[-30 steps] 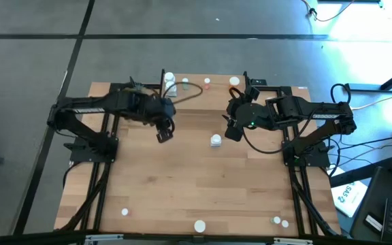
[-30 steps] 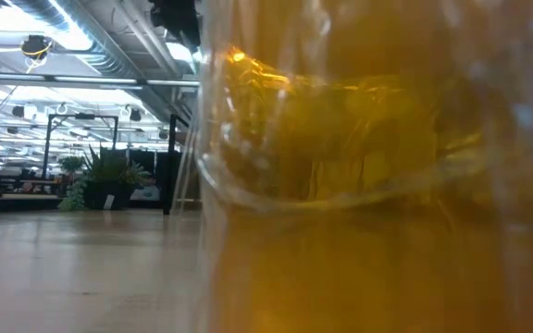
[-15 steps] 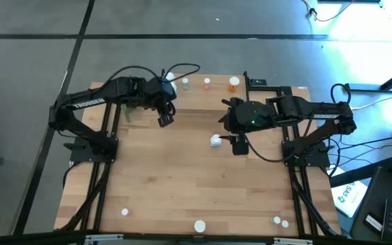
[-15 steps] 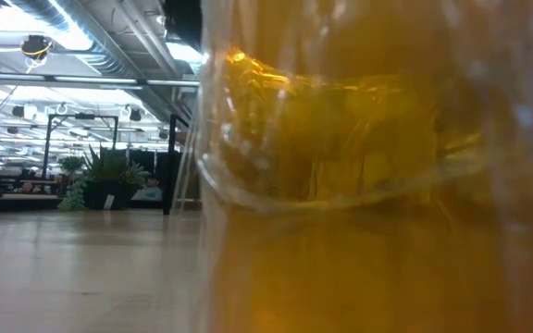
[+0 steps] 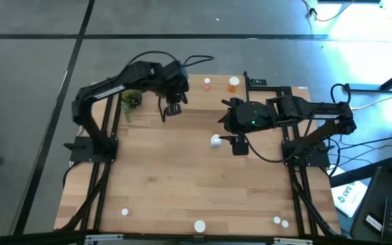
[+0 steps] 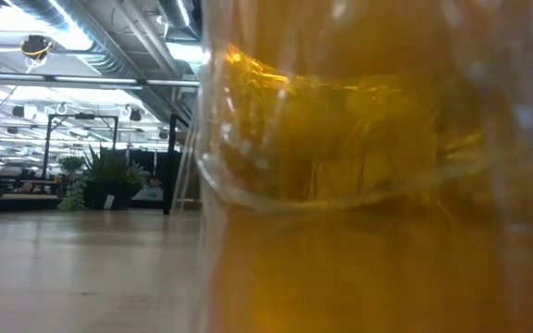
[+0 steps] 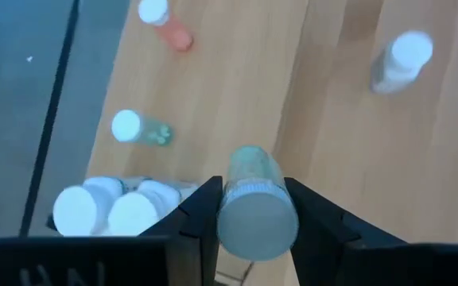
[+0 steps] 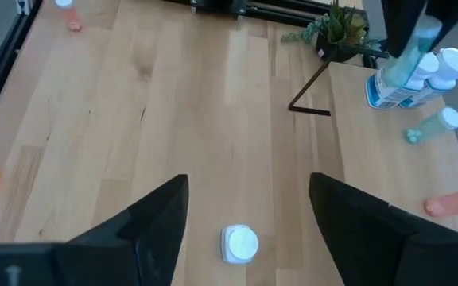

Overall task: Pick and place medicine bottles onto shelf by color
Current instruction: Put the top blue pill bottle on the shelf aligned with the other blue pill bottle

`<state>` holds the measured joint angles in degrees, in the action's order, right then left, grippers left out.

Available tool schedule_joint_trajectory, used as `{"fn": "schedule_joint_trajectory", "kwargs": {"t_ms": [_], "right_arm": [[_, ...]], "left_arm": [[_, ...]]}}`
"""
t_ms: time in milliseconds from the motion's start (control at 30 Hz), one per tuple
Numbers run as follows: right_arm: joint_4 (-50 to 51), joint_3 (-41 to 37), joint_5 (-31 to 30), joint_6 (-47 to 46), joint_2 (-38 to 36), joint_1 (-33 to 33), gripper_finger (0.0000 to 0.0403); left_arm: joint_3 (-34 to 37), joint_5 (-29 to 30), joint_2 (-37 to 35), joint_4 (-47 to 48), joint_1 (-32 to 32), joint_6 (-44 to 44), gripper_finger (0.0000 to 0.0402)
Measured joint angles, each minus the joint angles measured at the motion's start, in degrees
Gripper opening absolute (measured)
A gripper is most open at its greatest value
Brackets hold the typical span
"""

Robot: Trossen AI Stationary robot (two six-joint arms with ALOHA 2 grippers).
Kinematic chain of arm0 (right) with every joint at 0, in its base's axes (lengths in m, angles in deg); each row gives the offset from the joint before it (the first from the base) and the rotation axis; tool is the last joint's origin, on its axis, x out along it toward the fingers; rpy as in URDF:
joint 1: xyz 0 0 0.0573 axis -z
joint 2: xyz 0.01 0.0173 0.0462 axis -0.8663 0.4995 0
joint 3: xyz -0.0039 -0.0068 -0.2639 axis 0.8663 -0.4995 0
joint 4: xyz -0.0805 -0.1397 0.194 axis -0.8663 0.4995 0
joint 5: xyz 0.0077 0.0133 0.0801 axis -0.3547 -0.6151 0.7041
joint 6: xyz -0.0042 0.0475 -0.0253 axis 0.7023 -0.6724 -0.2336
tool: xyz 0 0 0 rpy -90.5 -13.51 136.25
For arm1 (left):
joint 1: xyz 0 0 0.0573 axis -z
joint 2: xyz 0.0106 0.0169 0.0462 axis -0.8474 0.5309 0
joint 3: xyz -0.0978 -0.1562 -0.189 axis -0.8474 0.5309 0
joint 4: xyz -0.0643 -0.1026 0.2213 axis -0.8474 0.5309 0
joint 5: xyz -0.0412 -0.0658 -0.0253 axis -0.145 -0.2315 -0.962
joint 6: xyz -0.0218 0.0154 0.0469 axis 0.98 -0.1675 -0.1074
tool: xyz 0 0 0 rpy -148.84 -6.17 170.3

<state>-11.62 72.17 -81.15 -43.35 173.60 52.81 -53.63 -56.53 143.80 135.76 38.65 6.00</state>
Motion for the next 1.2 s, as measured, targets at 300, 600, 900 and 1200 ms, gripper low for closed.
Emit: {"fn": "schedule_joint_trajectory", "kwargs": {"t_ms": [300, 600, 900, 1200], "right_arm": [[0.0, 0.0, 1.5, 0.0, 0.0, 0.0, 0.0264], [0.0, 0.0, 1.5, 0.0, 0.0, 0.0, 0.0264], [0.0, 0.0, 1.5, 0.0, 0.0, 0.0, 0.0264], [0.0, 0.0, 1.5, 0.0, 0.0, 0.0, 0.0264]], "left_arm": [[-6.8, -5.9, 9.3, 4.9, -4.0, -14.4, 0.0110], [-6.7, -5.3, 13.5, 4.8, -6.0, -17.2, 0.0110], [-6.8, -5.2, 13.4, 3.6, -6.7, -18.5, 0.0110], [-6.7, -5.3, 14.2, 3.5, -7.1, -18.2, 0.0110]]}}
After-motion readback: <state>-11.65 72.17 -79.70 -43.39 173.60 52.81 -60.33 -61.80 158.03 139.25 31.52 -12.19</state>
